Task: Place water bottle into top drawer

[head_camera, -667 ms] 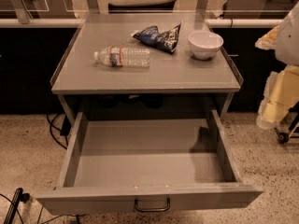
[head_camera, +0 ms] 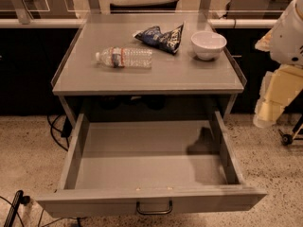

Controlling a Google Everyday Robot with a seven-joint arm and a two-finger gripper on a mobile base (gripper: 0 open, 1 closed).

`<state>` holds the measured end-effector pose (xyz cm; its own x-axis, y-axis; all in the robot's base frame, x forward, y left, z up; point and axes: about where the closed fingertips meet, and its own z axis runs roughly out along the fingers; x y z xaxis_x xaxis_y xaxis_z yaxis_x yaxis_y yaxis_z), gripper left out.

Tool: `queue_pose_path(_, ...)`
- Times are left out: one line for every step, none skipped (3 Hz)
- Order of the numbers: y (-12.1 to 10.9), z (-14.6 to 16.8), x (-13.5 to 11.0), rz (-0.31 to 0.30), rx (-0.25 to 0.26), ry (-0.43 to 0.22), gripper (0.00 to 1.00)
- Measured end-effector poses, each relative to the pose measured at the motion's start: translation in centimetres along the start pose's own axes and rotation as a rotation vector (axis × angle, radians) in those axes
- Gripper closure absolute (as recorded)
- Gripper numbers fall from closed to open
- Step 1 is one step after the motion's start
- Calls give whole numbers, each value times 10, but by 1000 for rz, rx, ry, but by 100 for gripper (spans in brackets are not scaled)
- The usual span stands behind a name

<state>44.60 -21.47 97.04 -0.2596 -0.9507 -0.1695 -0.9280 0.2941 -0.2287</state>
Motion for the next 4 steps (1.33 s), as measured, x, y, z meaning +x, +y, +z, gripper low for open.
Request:
queue_pose_path(-27, 8, -29, -82, 9, -68, 0)
queue_pose_path(-53, 10, -66, -197, 25, -145, 0)
queue_pose_path(-78, 17, -103, -233, 24, -280, 0)
queue_pose_path(-99, 37, -135, -207, -14, -388, 0)
